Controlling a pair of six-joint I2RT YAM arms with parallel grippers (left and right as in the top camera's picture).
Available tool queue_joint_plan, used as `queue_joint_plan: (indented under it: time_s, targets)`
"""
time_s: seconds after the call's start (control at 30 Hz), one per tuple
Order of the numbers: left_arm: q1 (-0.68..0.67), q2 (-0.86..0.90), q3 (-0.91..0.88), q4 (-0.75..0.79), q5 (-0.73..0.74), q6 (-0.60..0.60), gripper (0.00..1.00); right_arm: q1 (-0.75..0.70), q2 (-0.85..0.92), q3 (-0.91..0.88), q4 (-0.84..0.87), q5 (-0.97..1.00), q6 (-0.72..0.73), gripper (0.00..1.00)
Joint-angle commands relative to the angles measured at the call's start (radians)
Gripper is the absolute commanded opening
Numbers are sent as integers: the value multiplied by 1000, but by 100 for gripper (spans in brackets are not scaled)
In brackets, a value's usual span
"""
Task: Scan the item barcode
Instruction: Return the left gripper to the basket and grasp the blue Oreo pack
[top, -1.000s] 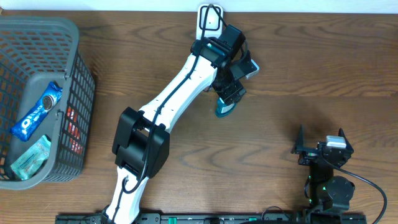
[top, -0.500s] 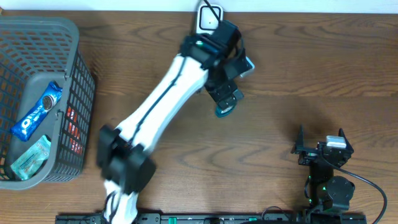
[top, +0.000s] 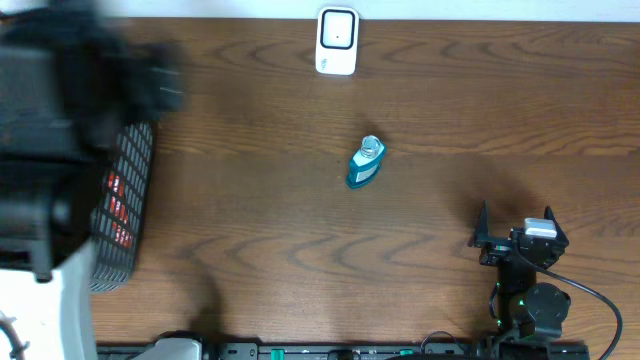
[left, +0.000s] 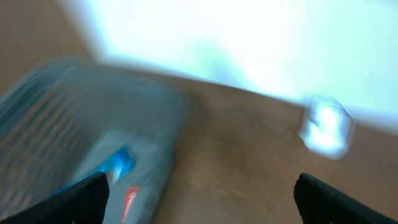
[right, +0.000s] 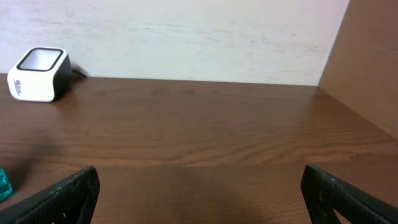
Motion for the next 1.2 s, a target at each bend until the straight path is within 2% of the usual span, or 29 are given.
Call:
queue_joint_plan:
  time_s: [0.0, 0.13, 0.3, 0.57, 0.73, 1.03, 1.17]
  targets:
    - [245, 41, -29, -52, -51, -515, 95, -6, -4, -1, -4, 3, 9, 99]
    - [435, 107, -114, -81, -48, -780, 95, -6, -4, -1, -4, 3, 9, 99]
    - [515, 245, -214, -33, -48, -963, 95, -6, -4, -1, -4, 3, 9, 99]
    - [542, 515, -227, 137, -48, -1009, 95, -6, -4, -1, -4, 3, 9, 99]
    - [542, 652, -227, 203, -48, -1082, 95, -6, -4, -1, -4, 3, 9, 99]
    - [550, 801, -227, 214, -60, -1221, 95, -6, -4, -1, -4, 3, 9, 99]
    - [556, 835, -227, 214, -92, -1243, 96, -6, -4, -1, -4, 3, 9, 99]
